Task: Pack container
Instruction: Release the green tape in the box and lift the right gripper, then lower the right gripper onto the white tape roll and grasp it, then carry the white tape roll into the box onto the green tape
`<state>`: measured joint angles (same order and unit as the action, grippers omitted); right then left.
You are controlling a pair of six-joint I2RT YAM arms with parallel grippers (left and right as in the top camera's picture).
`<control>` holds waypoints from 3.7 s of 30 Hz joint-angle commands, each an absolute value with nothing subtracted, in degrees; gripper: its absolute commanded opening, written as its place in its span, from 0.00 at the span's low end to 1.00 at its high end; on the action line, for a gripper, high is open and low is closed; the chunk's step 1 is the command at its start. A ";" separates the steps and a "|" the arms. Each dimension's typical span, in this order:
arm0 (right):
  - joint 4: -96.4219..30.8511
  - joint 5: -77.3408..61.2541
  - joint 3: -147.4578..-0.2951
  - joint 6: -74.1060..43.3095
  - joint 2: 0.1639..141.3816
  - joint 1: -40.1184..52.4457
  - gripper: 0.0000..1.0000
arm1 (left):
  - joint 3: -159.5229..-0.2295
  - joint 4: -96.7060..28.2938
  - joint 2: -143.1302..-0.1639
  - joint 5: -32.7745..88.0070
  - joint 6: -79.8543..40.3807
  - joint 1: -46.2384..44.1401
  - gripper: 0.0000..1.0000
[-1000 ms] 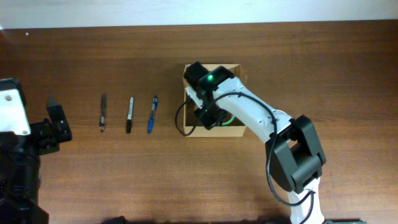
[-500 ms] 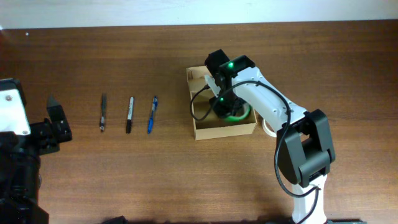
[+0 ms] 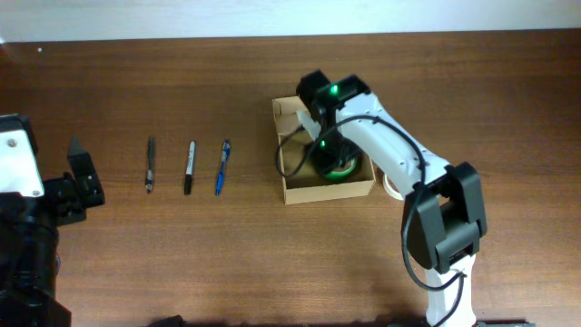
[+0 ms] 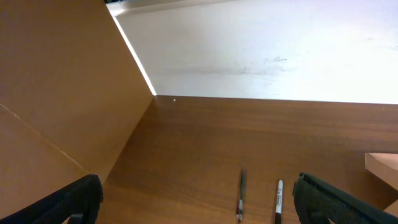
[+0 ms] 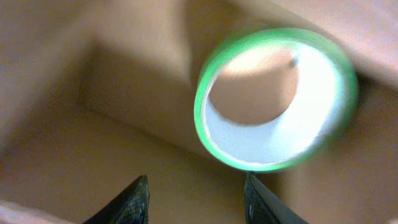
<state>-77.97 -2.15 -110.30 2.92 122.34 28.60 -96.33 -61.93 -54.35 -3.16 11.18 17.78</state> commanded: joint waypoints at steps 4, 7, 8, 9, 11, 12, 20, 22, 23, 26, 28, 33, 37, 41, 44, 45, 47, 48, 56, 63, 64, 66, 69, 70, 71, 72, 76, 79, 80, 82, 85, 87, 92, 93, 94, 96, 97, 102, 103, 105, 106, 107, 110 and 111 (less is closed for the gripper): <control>-83.90 2.85 -134.06 0.91 117.43 28.08 0.59 | -96.55 -61.80 -55.44 -2.24 12.12 17.50 0.99; -88.71 6.42 -143.44 -1.91 117.03 25.32 0.71 | -96.51 -61.89 -55.77 -2.24 12.12 17.50 0.99; -90.59 7.94 -145.08 -3.68 117.03 23.77 0.74 | -96.49 -62.00 -55.79 -2.24 12.12 17.50 0.99; -92.42 9.10 -145.75 -5.52 117.03 21.93 0.76 | -96.42 -62.02 -55.88 -2.26 12.12 17.50 0.99; -96.47 9.74 -145.53 -8.36 117.05 17.19 0.77 | -96.40 -62.02 -55.92 -2.26 12.12 17.50 0.99; -97.34 9.72 -145.03 -9.21 117.23 14.83 0.78 | -96.40 -62.00 -55.92 -2.28 12.14 17.50 0.99; -97.34 8.78 -134.91 -10.98 117.40 -2.79 0.85 | -96.40 -62.19 -56.21 -2.31 13.21 17.50 0.99; -97.34 6.26 -129.19 -10.79 117.45 -5.37 0.83 | -96.40 -62.24 -56.29 -2.31 13.19 17.50 0.99; -97.34 5.08 -125.75 -10.79 117.43 -6.15 0.82 | -96.40 -62.22 -56.34 -2.31 13.21 17.50 0.99; -97.19 2.55 -115.11 -10.83 116.97 -5.93 0.80 | -96.40 -62.24 -56.53 -2.31 13.21 17.50 0.99; -95.55 1.93 -108.60 -10.83 115.92 -3.88 0.80 | -96.40 -62.24 -56.58 -2.31 13.21 17.50 0.99; -92.66 0.49 -97.97 -12.43 111.70 2.66 0.81 | -96.40 -62.61 -56.58 -2.31 13.23 17.50 0.99; -92.82 -1.87 -93.03 -14.98 106.02 5.76 0.81 | -96.40 -62.63 -56.58 -2.31 13.39 17.50 0.99; -91.74 -4.89 -85.73 -19.03 96.92 7.92 0.81 | -96.40 -62.63 -56.64 -2.26 13.39 17.50 0.99; -89.17 -3.81 -78.65 -22.24 89.84 8.62 0.81 | -96.40 -62.61 -56.86 -2.26 13.39 17.50 0.99; -87.88 -3.84 -75.96 -22.94 87.44 8.62 0.81 | -96.40 -62.61 -56.95 -2.26 13.39 17.50 0.99; -85.19 -3.84 -71.42 -23.51 83.74 8.62 0.81 | -96.40 -62.61 -57.10 -2.26 13.39 17.50 0.99; -83.42 -3.20 -68.79 -23.81 81.82 8.62 0.81 | -96.40 -62.61 -57.25 -2.24 13.39 17.50 0.99; -66.22 2.02 -56.84 -24.73 78.28 8.16 0.84 | -96.40 -62.61 -57.54 -0.80 13.41 17.04 0.99; -53.54 1.34 -56.62 -22.59 86.59 1.63 0.88 | -96.40 -62.63 -57.58 -0.86 14.72 14.83 0.99; -52.45 1.34 -56.62 -22.52 87.85 0.73 0.89 | -96.40 -62.63 -57.58 -1.13 14.70 14.57 0.99; -50.06 1.06 -56.62 -22.52 90.43 -1.10 0.88 | -96.40 -62.63 -57.58 -1.23 14.72 14.22 0.99; -47.00 -0.03 -56.62 -22.31 93.86 -3.16 0.88 | -96.40 -62.61 -57.58 -1.26 14.72 14.24 0.99; -46.39 -0.93 -56.62 -21.76 94.91 -3.60 0.87 | -96.40 -62.61 -57.58 -1.26 14.72 14.24 0.99; -45.95 -1.80 -56.64 -21.21 95.90 -3.95 0.87 | -96.40 -62.61 -57.58 -1.26 14.72 14.24 0.99; -45.80 -1.98 -56.64 -21.08 96.99 -4.23 0.87 | -96.40 -62.61 -57.58 -1.26 14.72 14.24 0.99; -45.56 -2.59 -56.64 -19.09 99.68 -4.14 0.85 | -96.40 -62.61 -57.58 -1.23 14.72 14.24 0.99; -45.19 -3.46 -56.64 -18.61 100.44 -4.14 0.84 | -96.40 -62.59 -57.60 -1.23 14.72 14.24 0.99; -45.08 -3.49 -56.64 -18.61 100.47 -4.16 0.83 | -96.40 -62.59 -57.60 -1.23 14.72 14.24 0.99; -44.71 -3.90 -56.69 -18.59 100.49 -4.16 0.79 | -96.40 -62.59 -57.60 -1.23 14.72 14.24 0.99; -43.94 -4.10 -56.69 -18.68 100.51 -4.14 0.54 | -96.40 -62.61 -57.58 -1.23 14.72 14.24 0.99; -43.64 -4.10 -56.69 -18.76 100.51 -4.16 0.35 | -96.40 -62.61 -57.58 -1.23 14.72 14.24 0.99; -43.66 -4.10 -56.69 -19.59 100.51 -4.16 0.04 | -96.40 -62.61 -57.58 -1.21 14.72 14.24 0.99; -43.66 -4.10 -56.69 -19.86 100.51 -4.16 0.04 | -96.40 -62.61 -57.58 -1.21 14.72 14.24 0.99; -43.66 -4.12 -56.69 -20.01 100.51 -4.16 0.04 | -96.40 -62.61 -57.58 -1.21 14.70 14.24 0.99; -43.68 -4.12 -56.69 -20.01 100.51 -4.14 0.04 | -96.40 -62.61 -57.58 -1.21 14.72 14.24 0.99; -43.70 -4.12 -56.69 -20.01 100.51 -4.14 0.04 | -96.40 -62.61 -57.58 -1.21 14.72 14.24 0.99; -44.77 -3.88 -57.36 -19.99 100.31 -4.14 0.04 | -96.40 -62.57 -57.58 -1.21 14.72 14.24 0.99; -45.65 -3.38 -58.26 -19.97 100.09 -4.14 0.04 | -96.40 -62.48 -57.58 -1.21 14.72 14.24 0.99; -49.15 -0.54 -61.91 -19.92 99.00 -4.14 0.04 | -96.40 -62.33 -57.58 -1.21 14.72 14.24 0.99; -51.11 0.86 -64.31 -19.33 98.26 -4.14 0.04 | -96.40 -62.28 -57.58 -1.23 14.72 14.24 0.99; -53.49 2.15 -67.29 -18.33 97.47 -4.14 0.04 | -96.40 -62.28 -57.58 -1.21 14.72 14.24 0.99; -61.63 4.69 -79.44 -16.38 95.77 -4.14 0.04 | -96.40 -62.22 -57.58 -1.23 14.72 14.24 0.99; -64.23 4.54 -83.88 -15.62 95.70 -4.14 0.04 | -96.40 -62.24 -57.58 -1.21 14.72 14.24 0.99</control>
<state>-61.08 0.95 -72.34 -18.15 99.79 -4.01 -96.31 -62.41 -57.54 -1.87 13.96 14.57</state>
